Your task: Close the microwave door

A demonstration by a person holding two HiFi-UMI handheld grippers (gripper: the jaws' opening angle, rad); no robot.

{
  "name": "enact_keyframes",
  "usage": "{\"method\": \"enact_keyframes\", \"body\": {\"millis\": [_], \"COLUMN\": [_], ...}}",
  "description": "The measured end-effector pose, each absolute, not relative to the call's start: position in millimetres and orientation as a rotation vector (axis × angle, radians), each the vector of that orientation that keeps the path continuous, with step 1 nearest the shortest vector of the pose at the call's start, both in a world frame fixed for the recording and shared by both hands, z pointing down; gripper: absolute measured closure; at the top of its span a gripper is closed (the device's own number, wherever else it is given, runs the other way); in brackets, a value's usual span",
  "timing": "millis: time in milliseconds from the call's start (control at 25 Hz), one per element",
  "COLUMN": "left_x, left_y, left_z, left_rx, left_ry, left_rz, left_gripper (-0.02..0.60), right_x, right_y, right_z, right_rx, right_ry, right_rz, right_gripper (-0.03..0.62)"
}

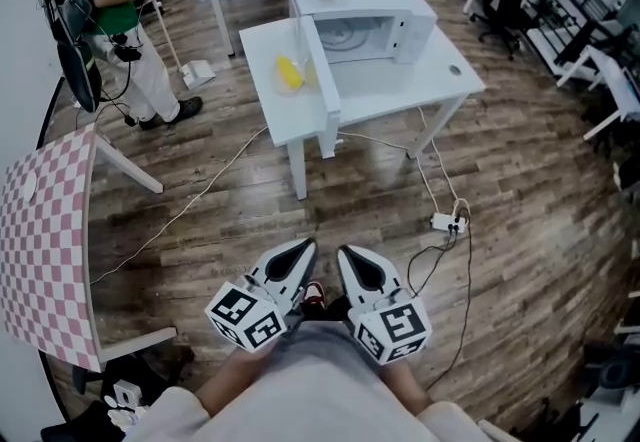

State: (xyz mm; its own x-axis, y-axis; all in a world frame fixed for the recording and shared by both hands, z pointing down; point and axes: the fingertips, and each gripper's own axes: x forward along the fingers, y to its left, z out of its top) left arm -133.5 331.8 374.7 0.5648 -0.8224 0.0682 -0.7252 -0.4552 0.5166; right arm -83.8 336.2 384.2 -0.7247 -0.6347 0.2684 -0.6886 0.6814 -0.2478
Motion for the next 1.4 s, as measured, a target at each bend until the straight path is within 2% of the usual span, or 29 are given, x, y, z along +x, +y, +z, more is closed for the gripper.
{"method": "enact_keyframes", "body": {"millis": [1000,1400], "left_x": [-155,-135], "left_y": [284,246], "left_z": [387,389], "left_rx": [2.236,2.217], "left_ry": [-1.250,-1.251], "left_rz": [-0.253,-0.256], "left_gripper": [0.569,0.569], "right_x": [-102,-81], "right_y": [284,249], "right_z": [395,398], "right_rx": [1.038,1.044], "right_ry": [-2.701,-2.675], "right_rz": [0.554,0.542], "right_gripper": [0.571,0.571]}}
